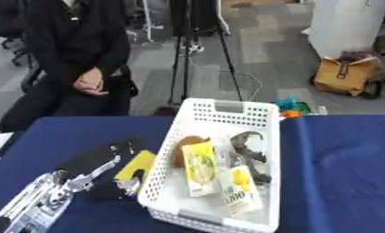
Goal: Pick up objects on the table and place them in the box.
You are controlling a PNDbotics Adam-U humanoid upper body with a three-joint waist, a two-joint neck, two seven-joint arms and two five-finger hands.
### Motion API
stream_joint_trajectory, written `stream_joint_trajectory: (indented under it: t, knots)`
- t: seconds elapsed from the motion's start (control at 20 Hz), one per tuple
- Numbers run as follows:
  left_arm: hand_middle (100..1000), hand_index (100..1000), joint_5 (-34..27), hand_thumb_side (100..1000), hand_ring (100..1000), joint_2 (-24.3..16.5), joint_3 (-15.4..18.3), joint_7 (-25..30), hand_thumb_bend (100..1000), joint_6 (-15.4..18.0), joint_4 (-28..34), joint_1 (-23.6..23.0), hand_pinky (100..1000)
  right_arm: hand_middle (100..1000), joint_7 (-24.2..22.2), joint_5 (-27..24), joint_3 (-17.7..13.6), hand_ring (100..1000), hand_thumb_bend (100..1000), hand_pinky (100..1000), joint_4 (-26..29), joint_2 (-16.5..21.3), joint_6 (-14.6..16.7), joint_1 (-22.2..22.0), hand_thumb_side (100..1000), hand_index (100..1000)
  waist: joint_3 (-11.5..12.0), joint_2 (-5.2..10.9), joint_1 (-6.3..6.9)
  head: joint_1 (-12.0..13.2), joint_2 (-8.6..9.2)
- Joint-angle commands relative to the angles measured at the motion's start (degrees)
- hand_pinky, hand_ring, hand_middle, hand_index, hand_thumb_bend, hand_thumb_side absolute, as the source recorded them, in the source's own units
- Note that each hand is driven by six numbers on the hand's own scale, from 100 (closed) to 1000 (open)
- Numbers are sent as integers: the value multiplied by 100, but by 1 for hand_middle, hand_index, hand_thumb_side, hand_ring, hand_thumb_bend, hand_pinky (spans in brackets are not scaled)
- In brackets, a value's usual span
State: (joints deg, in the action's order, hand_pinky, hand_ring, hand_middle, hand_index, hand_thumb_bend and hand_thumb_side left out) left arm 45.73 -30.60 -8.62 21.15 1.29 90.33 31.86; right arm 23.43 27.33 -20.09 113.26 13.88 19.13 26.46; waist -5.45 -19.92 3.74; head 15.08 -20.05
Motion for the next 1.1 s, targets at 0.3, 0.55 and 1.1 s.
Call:
stream_joint_trajectory:
  t: [0.3,0.55,1.1]
  knots:
    - [1000,1000,270,813,1000,-57,-39,179,100,173,-214,173,1000,499,-32,-68,-4,529,100,570,133,92,17,46,891,672,-16,83,-12,44,86]
    - [1000,1000,240,841,1000,-67,-69,297,100,233,-271,204,1000,499,-44,-80,-1,529,100,570,133,89,23,45,891,671,-17,80,-11,50,92]
    - [1000,1000,693,812,1000,-64,-129,25,100,456,-485,328,1000,498,-65,-107,6,528,100,571,133,82,35,53,894,670,-30,57,-33,65,140]
